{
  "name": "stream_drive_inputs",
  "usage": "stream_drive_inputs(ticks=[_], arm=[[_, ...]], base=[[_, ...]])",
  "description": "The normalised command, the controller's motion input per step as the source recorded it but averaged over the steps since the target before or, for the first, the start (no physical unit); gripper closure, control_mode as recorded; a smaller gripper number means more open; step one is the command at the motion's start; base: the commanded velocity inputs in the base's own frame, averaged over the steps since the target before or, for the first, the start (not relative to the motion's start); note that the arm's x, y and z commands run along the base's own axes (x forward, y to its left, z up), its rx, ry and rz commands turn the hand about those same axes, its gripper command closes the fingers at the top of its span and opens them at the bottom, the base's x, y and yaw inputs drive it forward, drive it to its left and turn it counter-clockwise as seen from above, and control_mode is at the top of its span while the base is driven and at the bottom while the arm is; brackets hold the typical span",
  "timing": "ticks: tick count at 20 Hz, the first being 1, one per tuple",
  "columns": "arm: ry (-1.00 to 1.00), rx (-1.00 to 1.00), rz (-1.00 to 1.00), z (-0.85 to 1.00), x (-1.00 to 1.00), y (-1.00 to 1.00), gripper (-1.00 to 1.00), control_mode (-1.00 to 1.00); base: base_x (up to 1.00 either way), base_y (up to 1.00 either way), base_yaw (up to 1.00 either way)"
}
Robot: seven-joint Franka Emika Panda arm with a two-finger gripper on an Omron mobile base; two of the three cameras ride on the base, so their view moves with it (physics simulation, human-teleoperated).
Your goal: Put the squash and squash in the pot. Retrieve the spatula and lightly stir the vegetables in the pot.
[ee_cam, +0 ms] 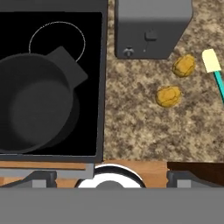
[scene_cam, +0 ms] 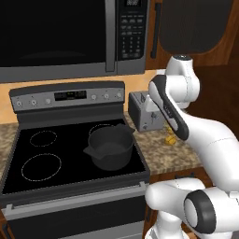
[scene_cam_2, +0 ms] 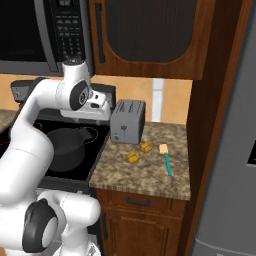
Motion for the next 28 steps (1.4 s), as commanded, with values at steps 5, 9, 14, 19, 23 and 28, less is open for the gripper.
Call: stream_drive_inputs(ticks=[5,9,14,19,23,28], arm=[[0.00,-0.06,-0.09,-0.81,0.06,-0.98,-1.00,-1.00],[0.02,0.00,-0.13,-1.00,0.56,-0.86,-1.00,-1.00],[0.11,0.10,-0.06,-0.95,0.71,-0.50,-1.00,-1.00],[0.04,0.08,-0.14,-0.58,0.46,-0.09,-1.00,-1.00],[0.00,0.03,-0.20,-0.27,0.32,0.05,-1.00,-1.00],[0.00,0.00,-0.20,-0.49,0.26,0.00,-1.00,-1.00]], base=[[0.00,0.00,0.00],[0.00,0.00,0.00],[0.00,0.00,0.00],[0.00,0.00,0.00],[0.00,0.00,0.00],[0.00,0.00,0.00]])
